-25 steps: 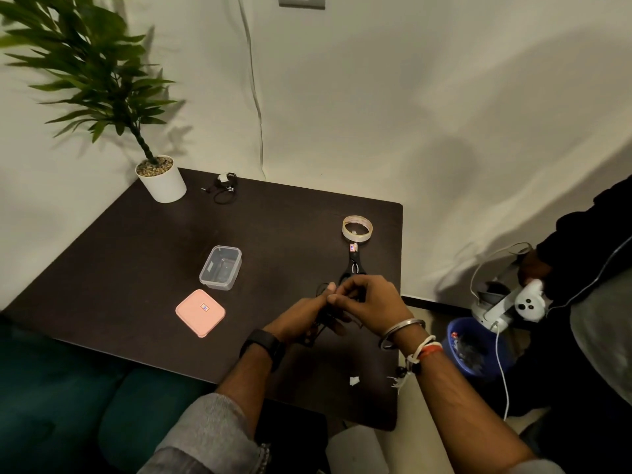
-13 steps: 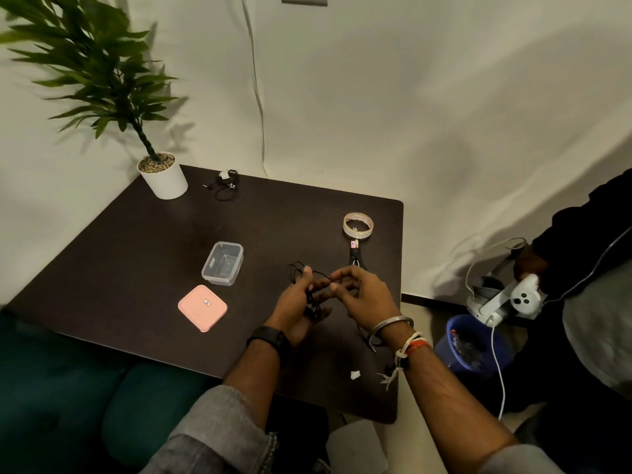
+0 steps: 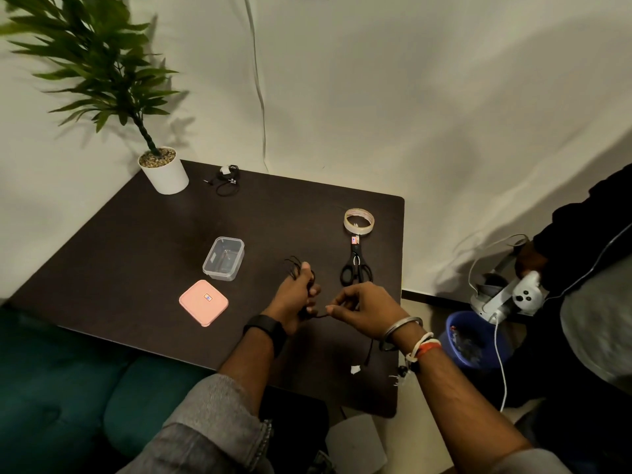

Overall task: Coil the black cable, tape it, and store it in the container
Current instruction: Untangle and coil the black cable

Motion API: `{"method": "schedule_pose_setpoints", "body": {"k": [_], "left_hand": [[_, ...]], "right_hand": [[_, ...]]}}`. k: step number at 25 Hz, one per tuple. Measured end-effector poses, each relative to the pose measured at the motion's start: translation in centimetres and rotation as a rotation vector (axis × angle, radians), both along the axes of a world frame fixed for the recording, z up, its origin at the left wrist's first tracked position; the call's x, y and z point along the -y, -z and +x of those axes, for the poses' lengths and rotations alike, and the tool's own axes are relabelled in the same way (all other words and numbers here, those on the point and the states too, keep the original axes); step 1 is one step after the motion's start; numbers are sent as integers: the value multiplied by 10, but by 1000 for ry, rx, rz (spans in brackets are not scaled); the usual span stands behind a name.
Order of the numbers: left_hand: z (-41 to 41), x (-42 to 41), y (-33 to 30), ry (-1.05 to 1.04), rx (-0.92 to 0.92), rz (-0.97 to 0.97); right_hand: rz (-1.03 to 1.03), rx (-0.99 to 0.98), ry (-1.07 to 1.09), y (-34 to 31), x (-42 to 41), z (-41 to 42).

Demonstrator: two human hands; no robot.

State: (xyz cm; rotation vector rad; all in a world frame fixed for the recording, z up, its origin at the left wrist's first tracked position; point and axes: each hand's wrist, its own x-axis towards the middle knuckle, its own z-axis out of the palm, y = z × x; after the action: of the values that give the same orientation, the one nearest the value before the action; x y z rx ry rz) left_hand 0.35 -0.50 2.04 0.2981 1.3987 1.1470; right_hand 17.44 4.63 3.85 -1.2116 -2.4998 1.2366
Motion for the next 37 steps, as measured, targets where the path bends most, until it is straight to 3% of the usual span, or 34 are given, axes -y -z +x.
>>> {"method": "schedule_pose_setpoints", "body": {"k": [3, 7, 11, 16, 19, 22, 29, 34, 37], "left_hand": [[3, 6, -7, 308, -258, 8], [11, 12, -10, 513, -211, -22], [13, 15, -7, 538, -74, -22], [15, 16, 4, 373, -45, 13], [23, 9, 6, 152, -22, 8], [28, 4, 10, -121, 197, 9], [29, -8, 14, -345, 491, 58], [22, -5, 8, -220, 258, 11], [15, 2, 11, 43, -226, -4]], "right_hand": [[33, -75, 24, -9, -10, 2], [71, -173, 133, -19, -17, -1], [112, -262, 262, -19, -20, -1], [134, -283, 318, -13, -15, 0], [117, -255, 319, -5, -6, -4], [65, -222, 304, 2, 2, -7], [77, -98, 179, 6, 9, -2], [38, -79, 93, 2, 9, 3], [48, -153, 182, -2, 5, 4]]}}
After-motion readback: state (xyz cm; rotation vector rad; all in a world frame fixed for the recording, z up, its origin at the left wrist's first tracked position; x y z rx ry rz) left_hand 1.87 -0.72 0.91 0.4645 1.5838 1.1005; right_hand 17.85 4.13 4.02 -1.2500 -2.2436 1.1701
